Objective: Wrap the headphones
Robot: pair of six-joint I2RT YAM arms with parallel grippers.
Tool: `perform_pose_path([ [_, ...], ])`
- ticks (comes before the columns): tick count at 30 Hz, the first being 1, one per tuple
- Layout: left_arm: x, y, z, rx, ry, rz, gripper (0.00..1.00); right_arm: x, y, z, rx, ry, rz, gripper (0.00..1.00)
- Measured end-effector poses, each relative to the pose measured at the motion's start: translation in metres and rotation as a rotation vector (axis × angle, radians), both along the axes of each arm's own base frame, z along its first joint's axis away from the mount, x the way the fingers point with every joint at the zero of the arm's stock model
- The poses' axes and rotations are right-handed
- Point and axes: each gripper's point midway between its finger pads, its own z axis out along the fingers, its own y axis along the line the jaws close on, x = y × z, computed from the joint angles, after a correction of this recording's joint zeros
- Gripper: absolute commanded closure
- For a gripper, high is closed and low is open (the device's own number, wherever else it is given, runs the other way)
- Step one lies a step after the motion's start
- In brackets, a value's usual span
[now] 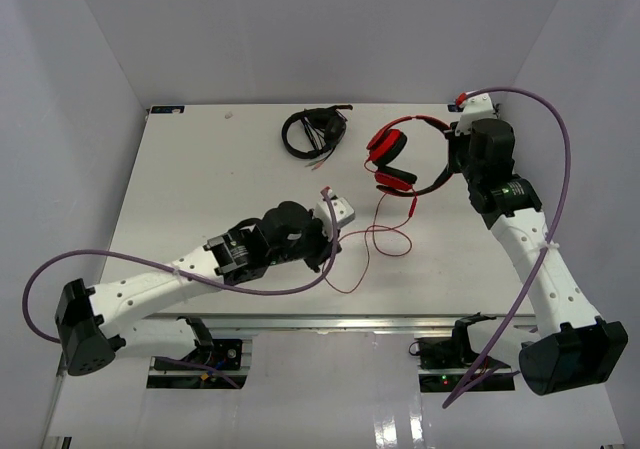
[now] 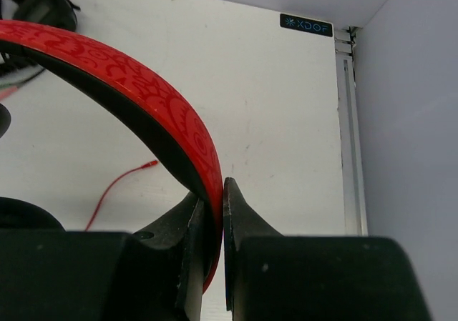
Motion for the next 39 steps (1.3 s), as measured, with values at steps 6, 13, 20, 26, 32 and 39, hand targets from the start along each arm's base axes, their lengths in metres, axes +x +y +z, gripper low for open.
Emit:
perform_pose_path([
  [6, 0.035, 0.035, 0.102, 0.022, -0.225, 0.167, 1.00, -0.015, 0.010, -0.030, -0.177, 0.014, 0.199, 0.92],
  [13, 0.067, 0.054, 0.183, 0.028, -0.451, 0.297, 1.00, -0.051, 0.048, -0.040, -0.272, -0.030, 0.548, 0.92],
  [20, 0.093, 0.040, 0.213, 0.070, -0.581, 0.323, 1.00, -0.078, 0.069, -0.051, -0.280, -0.048, 0.742, 0.92],
  [26, 0.114, 0.032, 0.229, 0.085, -0.659, 0.346, 1.00, -0.097, 0.081, -0.052, -0.247, -0.061, 0.831, 0.92],
  [32, 0.130, 0.034, 0.256, 0.057, -0.723, 0.390, 1.00, -0.092, 0.073, -0.063, -0.273, -0.026, 0.781, 0.92],
  [39, 0.133, 0.039, 0.286, 0.014, -0.797, 0.422, 1.00, -0.085, 0.049, -0.104, -0.343, 0.091, 0.669, 0.92],
])
